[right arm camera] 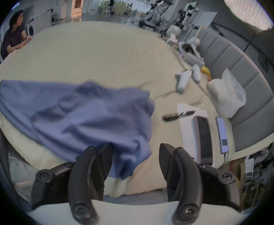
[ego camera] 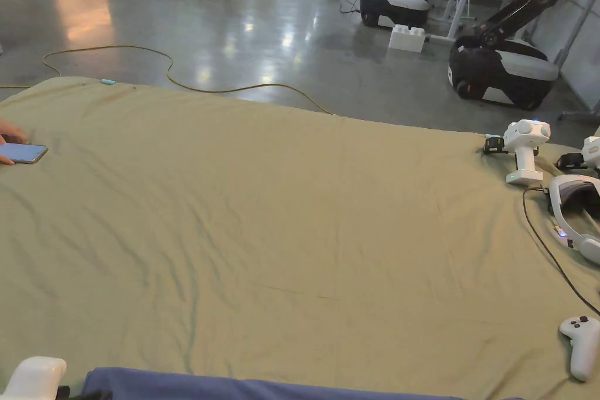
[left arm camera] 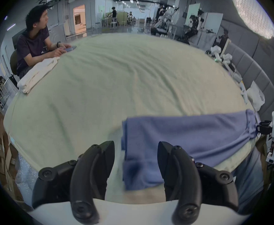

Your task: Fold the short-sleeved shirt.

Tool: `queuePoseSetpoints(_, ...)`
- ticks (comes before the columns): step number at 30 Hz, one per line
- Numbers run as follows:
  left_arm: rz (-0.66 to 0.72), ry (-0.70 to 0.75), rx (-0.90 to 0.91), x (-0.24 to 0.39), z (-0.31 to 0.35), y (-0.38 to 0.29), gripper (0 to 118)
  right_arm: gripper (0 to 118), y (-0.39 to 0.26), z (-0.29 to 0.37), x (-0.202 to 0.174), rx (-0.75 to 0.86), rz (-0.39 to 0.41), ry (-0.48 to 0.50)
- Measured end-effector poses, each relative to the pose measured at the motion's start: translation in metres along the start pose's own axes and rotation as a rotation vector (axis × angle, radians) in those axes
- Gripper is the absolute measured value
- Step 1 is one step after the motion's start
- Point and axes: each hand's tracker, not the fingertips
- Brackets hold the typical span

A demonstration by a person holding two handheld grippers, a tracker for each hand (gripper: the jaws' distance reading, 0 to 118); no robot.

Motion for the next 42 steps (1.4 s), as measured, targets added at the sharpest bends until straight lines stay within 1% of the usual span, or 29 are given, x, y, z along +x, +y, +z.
queuePoseSetpoints(3, 0.0, -0.013, 0.102, 0.014, 0.005, 0.022, 61, 64, 0.028, 0.017, -0.001, 0.156, -0.08, -0.014)
queuePoseSetpoints(7, -0.02, 0.004, 0.255, 0.048, 0.016, 0.055, 61, 64, 0.068, 0.031, -0.013, 0.342, -0.182, 0.016)
queuePoseSetpoints(12, -0.042, 0.022, 0.459, 0.088, 0.031, 0.089, 61, 64, 0.111, 0.049, -0.047, 0.567, -0.234, 0.031)
queuePoseSetpoints(14, -0.077, 0.049, 0.534, 0.105, 0.041, 0.1, 59, 64, 0.123, 0.057, -0.058, 0.64, -0.267, 0.035)
queuePoseSetpoints(15, -0.094, 0.061, 0.572, 0.113, 0.046, 0.104, 56, 62, 0.13, 0.059, -0.062, 0.673, -0.279, 0.039)
queuePoseSetpoints(16, -0.111, 0.075, 0.61, 0.117, 0.049, 0.108, 52, 59, 0.134, 0.064, -0.066, 0.711, -0.288, 0.048)
queuePoseSetpoints(17, -0.121, 0.087, 0.638, 0.122, 0.053, 0.111, 45, 53, 0.138, 0.067, -0.07, 0.745, -0.295, 0.043)
queuePoseSetpoints(18, -0.128, 0.093, 0.667, 0.127, 0.058, 0.115, 35, 36, 0.142, 0.071, -0.074, 0.767, -0.295, 0.03)
queuePoseSetpoints(19, -0.13, 0.095, 0.69, 0.131, 0.061, 0.117, 30, 23, 0.147, 0.073, -0.076, 0.779, -0.295, 0.027)
queuePoseSetpoints(20, -0.13, 0.088, 0.706, 0.133, 0.064, 0.12, 28, 17, 0.151, 0.076, -0.078, 0.797, -0.297, 0.026)
queuePoseSetpoints(21, -0.131, 0.085, 0.715, 0.135, 0.067, 0.122, 21, 9, 0.154, 0.079, -0.08, 0.811, -0.301, 0.031)
queuePoseSetpoints(22, -0.135, 0.078, 0.719, 0.137, 0.069, 0.124, 14, 3, 0.156, 0.081, -0.08, 0.831, -0.304, 0.05)
queuePoseSetpoints(23, -0.141, 0.088, 0.729, 0.14, 0.071, 0.126, 9, 0, 0.161, 0.082, -0.082, 0.831, -0.298, 0.054)
queuePoseSetpoints(24, -0.136, 0.134, 0.763, 0.141, 0.071, 0.127, 4, 0, 0.164, 0.084, -0.084, 0.836, -0.29, 0.049)
queuePoseSetpoints(25, -0.129, 0.122, 0.768, 0.141, 0.072, 0.128, 0, 0, 0.165, 0.085, -0.086, 0.849, -0.278, 0.052)
queuePoseSetpoints(27, -0.088, 0.095, 0.775, 0.138, 0.073, 0.131, 0, 0, 0.169, 0.087, -0.088, 0.869, -0.26, 0.066)
queuePoseSetpoints(30, -0.071, 0.079, 0.763, 0.133, 0.07, 0.135, 0, 0, 0.173, 0.089, -0.093, 0.879, -0.229, 0.053)
queuePoseSetpoints(32, -0.066, 0.096, 0.761, 0.128, 0.068, 0.135, 0, 0, 0.174, 0.088, -0.093, 0.884, -0.227, 0.054)
queuePoseSetpoints(35, -0.057, 0.084, 0.709, 0.107, 0.067, 0.133, 0, 0, 0.177, 0.086, -0.093, 0.879, -0.223, 0.054)
queuePoseSetpoints(40, -0.051, 0.074, 0.496, 0.055, 0.064, 0.116, 0, 0, 0.181, 0.082, -0.092, 0.854, -0.221, 0.08)
queuePoseSetpoints(42, 0.002, 0.019, 0.373, 0.024, 0.059, 0.1, 0, 0, 0.183, 0.077, -0.094, 0.822, -0.197, 0.095)
